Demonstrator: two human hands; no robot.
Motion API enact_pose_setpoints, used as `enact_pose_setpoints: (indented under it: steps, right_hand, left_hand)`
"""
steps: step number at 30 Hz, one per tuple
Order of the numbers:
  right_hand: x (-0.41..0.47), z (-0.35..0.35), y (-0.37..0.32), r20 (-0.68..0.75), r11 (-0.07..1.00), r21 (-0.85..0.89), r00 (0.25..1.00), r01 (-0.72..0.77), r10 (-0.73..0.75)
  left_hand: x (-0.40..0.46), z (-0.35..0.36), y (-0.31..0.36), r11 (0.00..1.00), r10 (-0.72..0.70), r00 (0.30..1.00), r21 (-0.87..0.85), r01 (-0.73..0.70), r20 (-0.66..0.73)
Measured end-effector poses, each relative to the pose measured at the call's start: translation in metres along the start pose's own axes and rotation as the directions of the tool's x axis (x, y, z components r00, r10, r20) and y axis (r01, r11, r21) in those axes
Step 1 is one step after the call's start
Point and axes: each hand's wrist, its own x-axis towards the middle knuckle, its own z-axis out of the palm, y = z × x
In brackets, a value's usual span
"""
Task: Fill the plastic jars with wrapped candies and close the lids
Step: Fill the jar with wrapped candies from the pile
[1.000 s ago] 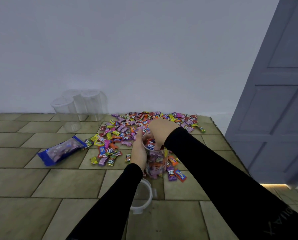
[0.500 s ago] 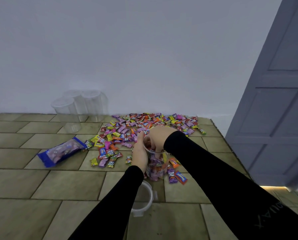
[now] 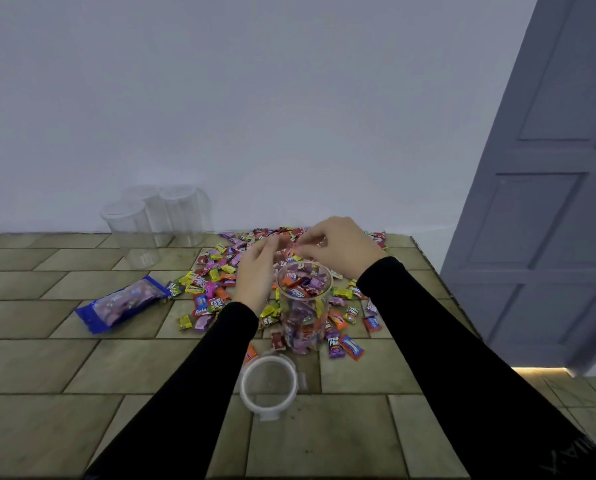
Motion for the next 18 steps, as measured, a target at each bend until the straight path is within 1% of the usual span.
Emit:
enact_pose_setpoints:
  steps: [2,4,6,8,10,12,14,16,18]
  right_hand:
    - [-0.007,0.003,0.013,-0.133,0.993,0.112,0.99,-0.023,0.038]
    - [-0.013,0.01,0.029,-0.209,0.981,0.181,0.971,-0.076,0.113]
    - [-0.017,0.021,0.051,-0.213,0.974,0.179,0.961,-0.138,0.175]
    - [-0.02,0.034,0.077,-0.197,0.968,0.146,0.953,-0.204,0.23]
    - [-0.029,0.043,0.099,-0.192,0.957,0.076,0.938,-0.279,0.289]
    - [-0.041,0.051,0.117,-0.18,0.934,-0.034,0.921,-0.356,0.345]
    - [-0.053,0.058,0.13,-0.176,0.907,-0.109,0.906,-0.407,0.385]
    - [-0.062,0.064,0.138,-0.173,0.885,-0.101,0.884,-0.455,0.435]
    - [-0.067,0.07,0.146,-0.167,0.853,-0.186,0.871,-0.487,0.461]
  left_hand:
    - [-0.001,0.008,0.018,0.994,0.104,0.995,0.047,-0.103,-0.011]
    - [-0.008,0.02,0.034,0.974,0.188,0.982,0.12,-0.19,0.027]
    - [-0.017,0.036,0.042,0.934,0.262,0.96,0.225,-0.279,0.101]
    - [-0.027,0.053,0.041,0.859,0.346,0.92,0.332,-0.39,0.185]
    - [-0.036,0.072,0.032,0.79,0.394,0.876,0.383,-0.478,0.28]
    - [-0.043,0.091,0.011,0.751,0.351,0.866,0.445,-0.488,0.357]
    - [-0.051,0.106,-0.019,0.692,0.236,0.888,0.574,-0.438,0.394]
    - [-0.059,0.115,-0.046,0.568,0.064,0.913,0.738,-0.364,0.402]
    - [-0.067,0.116,-0.066,0.454,-0.088,0.911,0.83,-0.323,0.402]
